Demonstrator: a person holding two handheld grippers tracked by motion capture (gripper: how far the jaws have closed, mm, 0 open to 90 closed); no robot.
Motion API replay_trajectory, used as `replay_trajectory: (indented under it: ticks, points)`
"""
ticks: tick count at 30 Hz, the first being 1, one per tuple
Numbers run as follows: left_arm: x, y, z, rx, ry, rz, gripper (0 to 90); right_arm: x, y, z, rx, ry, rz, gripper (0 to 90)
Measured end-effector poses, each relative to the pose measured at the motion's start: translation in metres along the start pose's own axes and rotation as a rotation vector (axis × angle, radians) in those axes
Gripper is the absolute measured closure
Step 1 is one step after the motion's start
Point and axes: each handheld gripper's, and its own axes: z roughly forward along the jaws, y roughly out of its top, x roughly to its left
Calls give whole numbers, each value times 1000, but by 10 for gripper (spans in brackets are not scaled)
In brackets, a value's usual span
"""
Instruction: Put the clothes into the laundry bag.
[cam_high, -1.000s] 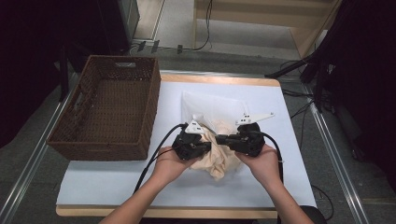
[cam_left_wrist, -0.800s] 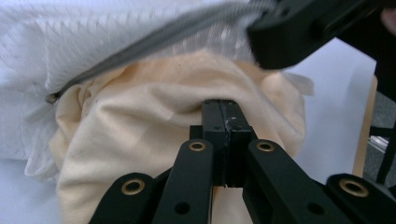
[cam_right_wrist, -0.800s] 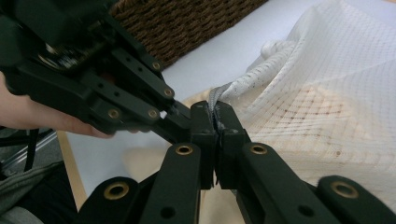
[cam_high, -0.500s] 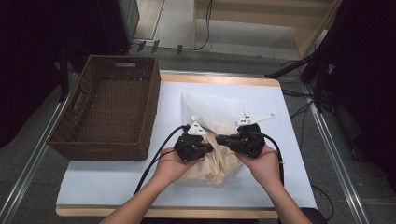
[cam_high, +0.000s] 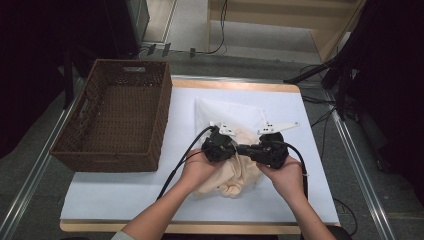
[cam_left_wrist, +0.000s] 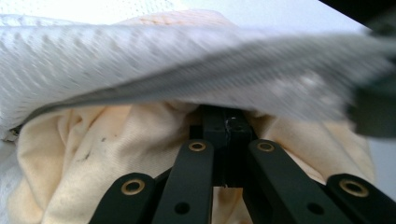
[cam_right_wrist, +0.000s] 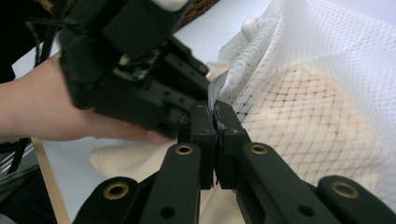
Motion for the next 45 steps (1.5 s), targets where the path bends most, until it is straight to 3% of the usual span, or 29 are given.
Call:
replay_trajectory:
  ticks: [11, 16, 18, 20, 24, 30, 33, 38, 40, 45]
  points:
    - [28, 7, 11, -1, 34, -88, 900, 3, -9, -11, -6, 19, 13, 900]
    - [29, 4, 7, -12, -38, -92, 900, 2, -11, -13, -4, -14, 0, 897]
    - [29, 3, 3, -6, -77, -94, 824, 1, -12, -12, 5, -32, -3, 896]
    - [27, 3, -1, 5, -109, -78, 750, -1, -13, -10, 9, -37, -2, 896]
    - [21, 0, -12, 1, -132, -10, 613, -2, -13, -10, 8, -40, 3, 894]
    - [20, -4, -29, -21, -144, 15, 514, -5, -14, -10, 3, -41, 13, 891]
    - [19, -5, -39, -3, -145, 12, 393, -7, -14, -10, 3, -44, 19, 890]
    - [21, -13, -55, 12, -165, 3, 382, -7, -13, -8, 9, -45, 15, 890]
    - [23, -17, -62, -7, -174, -12, 377, -7, -13, -7, 8, -41, 14, 890]
    - [26, -29, -79, -45, -150, 0, 395, -7, -11, -7, 8, -37, 15, 889]
